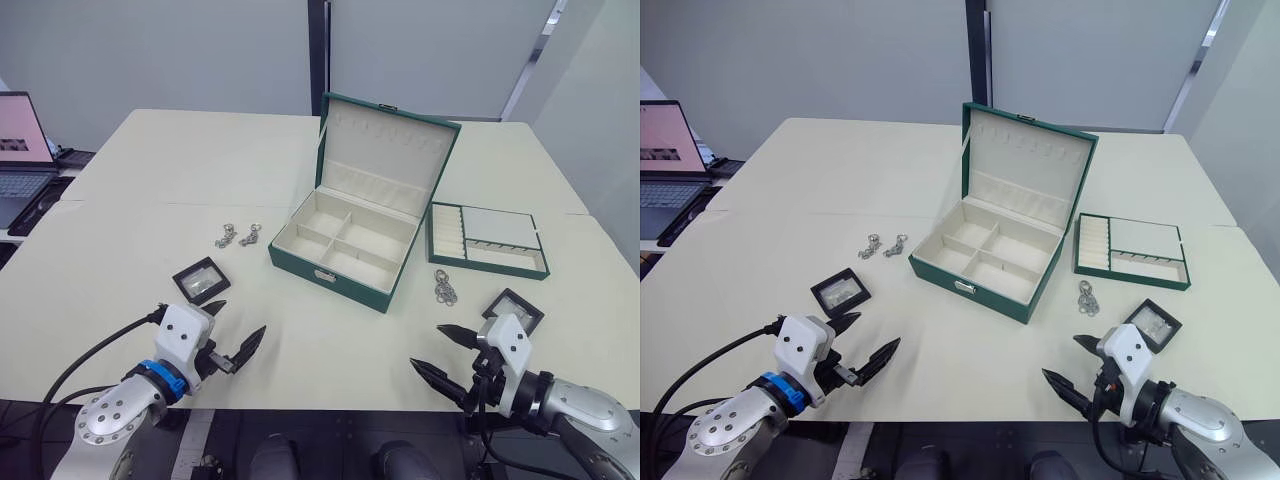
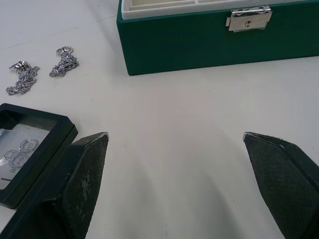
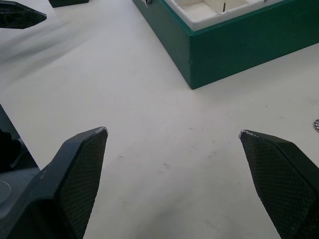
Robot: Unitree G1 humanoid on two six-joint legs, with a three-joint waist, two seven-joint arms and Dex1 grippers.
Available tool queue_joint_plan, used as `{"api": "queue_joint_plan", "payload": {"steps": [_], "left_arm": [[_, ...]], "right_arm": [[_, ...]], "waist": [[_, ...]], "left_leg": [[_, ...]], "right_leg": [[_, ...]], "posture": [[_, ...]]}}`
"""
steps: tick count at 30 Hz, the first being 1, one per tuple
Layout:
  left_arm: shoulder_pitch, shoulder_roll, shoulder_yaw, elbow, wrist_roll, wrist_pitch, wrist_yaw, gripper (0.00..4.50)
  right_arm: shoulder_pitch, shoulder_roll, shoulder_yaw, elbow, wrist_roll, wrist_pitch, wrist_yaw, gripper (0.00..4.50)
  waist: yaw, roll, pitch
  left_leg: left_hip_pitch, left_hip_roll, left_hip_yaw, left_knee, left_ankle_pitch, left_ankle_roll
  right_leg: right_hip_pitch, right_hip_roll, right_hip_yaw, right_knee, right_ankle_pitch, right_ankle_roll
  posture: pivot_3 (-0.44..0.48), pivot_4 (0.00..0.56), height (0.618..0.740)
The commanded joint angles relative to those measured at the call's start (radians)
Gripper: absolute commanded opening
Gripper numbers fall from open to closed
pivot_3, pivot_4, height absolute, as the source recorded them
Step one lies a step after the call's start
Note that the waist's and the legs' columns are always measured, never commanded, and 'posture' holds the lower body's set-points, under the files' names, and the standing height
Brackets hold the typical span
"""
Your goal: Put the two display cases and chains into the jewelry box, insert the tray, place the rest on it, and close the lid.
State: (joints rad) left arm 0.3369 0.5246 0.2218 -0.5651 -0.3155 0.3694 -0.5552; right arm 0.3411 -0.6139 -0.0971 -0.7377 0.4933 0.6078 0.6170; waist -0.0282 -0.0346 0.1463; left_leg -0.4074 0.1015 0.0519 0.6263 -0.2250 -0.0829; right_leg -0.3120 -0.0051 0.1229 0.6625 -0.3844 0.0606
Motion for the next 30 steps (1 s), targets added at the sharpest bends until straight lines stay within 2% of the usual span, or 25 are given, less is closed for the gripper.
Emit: {"api": "queue_joint_plan", "payload": {"steps": [1, 24, 26, 30], "left_arm": [[-0.006, 0.006, 0.02, -0.037, -0.019, -0.001, 0.0, 4.5], [-0.026, 0.005, 0.028, -0.017, -0.019, -0.021, -0.017, 4.5], [-0.028, 0.003, 0.036, -0.017, -0.057, -0.013, -0.043, 4.5], [-0.069, 0.009, 0.057, -0.007, -0.11, 0.025, -0.044, 3.59]], "right_arm": [[-0.003, 0.0, -0.007, -0.032, 0.011, -0.007, -0.005, 4.49], [-0.009, 0.003, 0.007, -0.034, 0.007, -0.003, -0.017, 4.49], [-0.009, 0.002, 0.007, -0.034, 0.006, -0.007, -0.016, 4.49], [-0.03, 0.008, -0.002, -0.034, 0.004, -0.01, -0.029, 3.58]], "waist": [[0.0, 0.0, 0.0], [0.0, 0.0, 0.0], [0.0, 0.0, 0.0], [0.0, 0.0, 0.0]], "left_leg": [[0.0, 0.0, 0.0, 0.0, 0.0, 0.0], [0.0, 0.0, 0.0, 0.0, 0.0, 0.0], [0.0, 0.0, 0.0, 0.0, 0.0, 0.0], [0.0, 0.0, 0.0, 0.0, 0.0, 0.0]], "right_leg": [[0.0, 0.0, 0.0, 0.0, 0.0, 0.0], [0.0, 0.0, 0.0, 0.0, 0.0, 0.0], [0.0, 0.0, 0.0, 0.0, 0.0, 0.0], [0.0, 0.0, 0.0, 0.0, 0.0, 0.0]], "posture": [[0.0, 0.15, 0.74], [0.0, 0.15, 0.74], [0.0, 0.15, 0.74], [0.0, 0.15, 0.74]]}}
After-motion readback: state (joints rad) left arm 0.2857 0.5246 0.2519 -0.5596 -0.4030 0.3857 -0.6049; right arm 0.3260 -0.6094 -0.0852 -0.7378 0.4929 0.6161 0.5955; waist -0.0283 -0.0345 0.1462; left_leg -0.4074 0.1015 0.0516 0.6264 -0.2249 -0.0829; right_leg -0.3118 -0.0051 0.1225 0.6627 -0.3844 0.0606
